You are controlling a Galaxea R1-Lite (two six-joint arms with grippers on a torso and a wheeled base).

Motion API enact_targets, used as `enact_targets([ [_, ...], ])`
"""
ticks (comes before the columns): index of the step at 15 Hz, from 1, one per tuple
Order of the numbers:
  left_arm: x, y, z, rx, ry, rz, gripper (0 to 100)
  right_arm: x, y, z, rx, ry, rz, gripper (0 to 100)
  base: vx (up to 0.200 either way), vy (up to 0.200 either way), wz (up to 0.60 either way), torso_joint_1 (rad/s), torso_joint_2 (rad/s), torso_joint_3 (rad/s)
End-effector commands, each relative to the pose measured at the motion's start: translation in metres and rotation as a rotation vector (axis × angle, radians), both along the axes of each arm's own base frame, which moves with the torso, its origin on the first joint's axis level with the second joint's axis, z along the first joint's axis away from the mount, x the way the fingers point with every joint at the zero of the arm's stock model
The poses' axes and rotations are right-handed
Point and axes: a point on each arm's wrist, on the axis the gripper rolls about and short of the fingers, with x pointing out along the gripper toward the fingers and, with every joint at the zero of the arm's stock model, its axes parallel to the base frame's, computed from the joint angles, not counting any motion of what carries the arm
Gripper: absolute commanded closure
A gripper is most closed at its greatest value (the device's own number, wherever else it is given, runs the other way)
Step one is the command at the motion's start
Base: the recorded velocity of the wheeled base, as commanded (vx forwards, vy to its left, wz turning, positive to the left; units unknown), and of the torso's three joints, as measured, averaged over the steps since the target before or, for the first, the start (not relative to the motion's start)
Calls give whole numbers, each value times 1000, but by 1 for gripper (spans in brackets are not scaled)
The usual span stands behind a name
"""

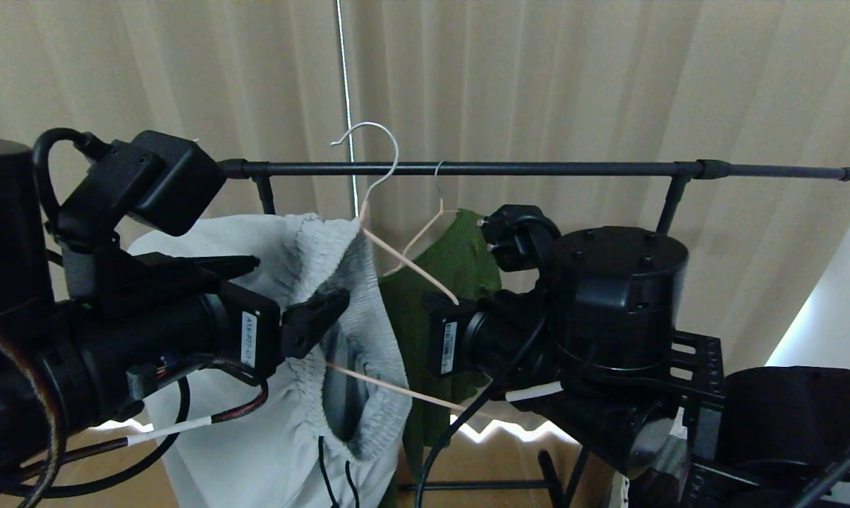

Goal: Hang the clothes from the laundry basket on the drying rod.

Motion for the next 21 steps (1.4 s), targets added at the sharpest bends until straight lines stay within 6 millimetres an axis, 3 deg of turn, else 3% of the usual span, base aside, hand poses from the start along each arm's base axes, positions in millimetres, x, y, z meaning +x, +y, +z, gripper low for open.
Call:
enact_targets([
  [1, -6, 6, -2, 7, -19, -7, 0, -1, -15, 9, 16, -14, -25, 100, 0, 0, 0, 0, 0, 0],
  [7, -13, 18, 2, 51, -159, -25, 0, -9, -71, 5, -24, -4, -103, 100, 0, 0, 0, 0, 0, 0],
  [9, -7, 19, 3, 71, -199, -9, 0, -10, -91, 6, -28, -45, -65, 100, 0, 0, 0, 0, 0, 0],
  [10, -7, 19, 3, 71, -199, -9, 0, -10, -91, 6, -28, -45, -65, 100, 0, 0, 0, 0, 0, 0],
  [11, -2, 18, 3, 114, -231, -33, 0, -10, -108, 0, -75, -103, 4, 100, 0, 0, 0, 0, 0, 0],
  [12, 1, 19, 2, 148, -243, -76, 0, -10, -113, -4, -104, -132, 36, 100, 0, 0, 0, 0, 0, 0],
  [17, 8, 21, -2, 302, -328, -307, 0, -9, -112, -10, -119, -158, 60, 100, 0, 0, 0, 0, 0, 0],
  [21, 18, 13, -11, 367, -317, -356, 0, -8, -110, -14, -155, -172, 94, 100, 0, 0, 0, 0, 0, 0],
])
